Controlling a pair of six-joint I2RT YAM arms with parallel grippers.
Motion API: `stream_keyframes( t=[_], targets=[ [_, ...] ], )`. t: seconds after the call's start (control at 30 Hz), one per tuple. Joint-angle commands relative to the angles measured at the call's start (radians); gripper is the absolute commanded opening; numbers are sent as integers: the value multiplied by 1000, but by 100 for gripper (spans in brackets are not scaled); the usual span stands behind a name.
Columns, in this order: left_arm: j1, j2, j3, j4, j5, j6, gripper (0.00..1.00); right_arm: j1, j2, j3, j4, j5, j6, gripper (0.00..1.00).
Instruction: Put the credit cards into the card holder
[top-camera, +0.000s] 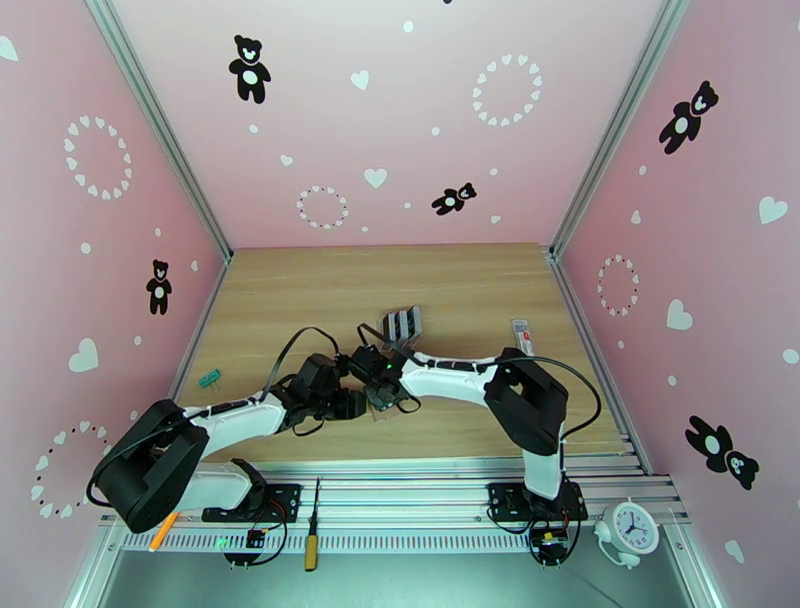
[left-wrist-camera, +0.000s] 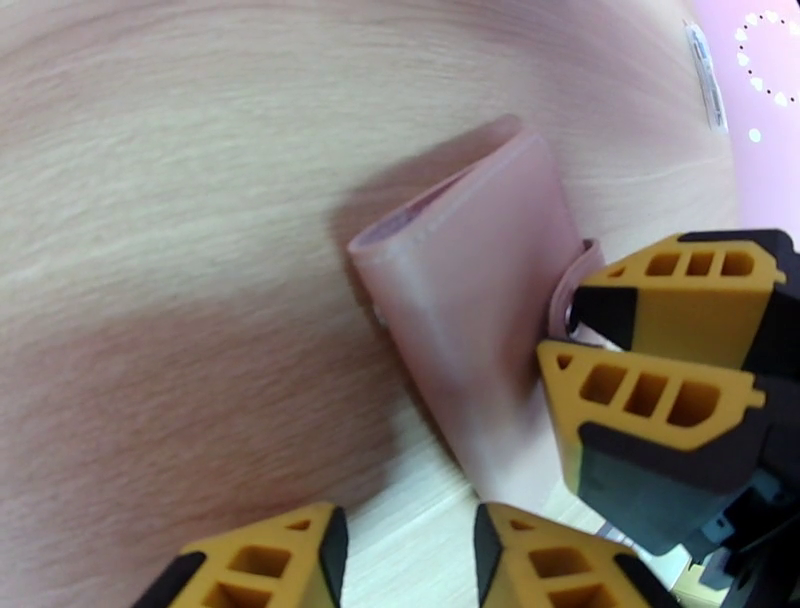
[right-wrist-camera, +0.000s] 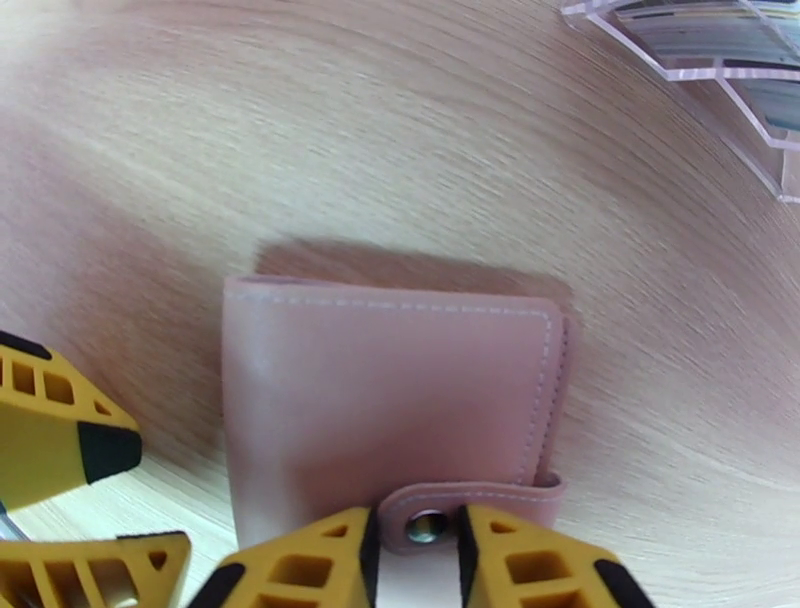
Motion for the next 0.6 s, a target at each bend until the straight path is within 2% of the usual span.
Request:
stream_keyframes(
  t=[0.0, 0.3, 0.57],
  targets=[
    [7, 31, 20, -24, -15, 23, 42, 2, 22, -13, -9, 7, 6, 21],
    [8, 61, 69, -41, -28, 28, 44, -15, -19, -59, 42, -37, 17, 2],
    [8, 116, 125, -58, -40, 28, 44, -27, -89, -86, 65, -67, 31, 2]
  ],
)
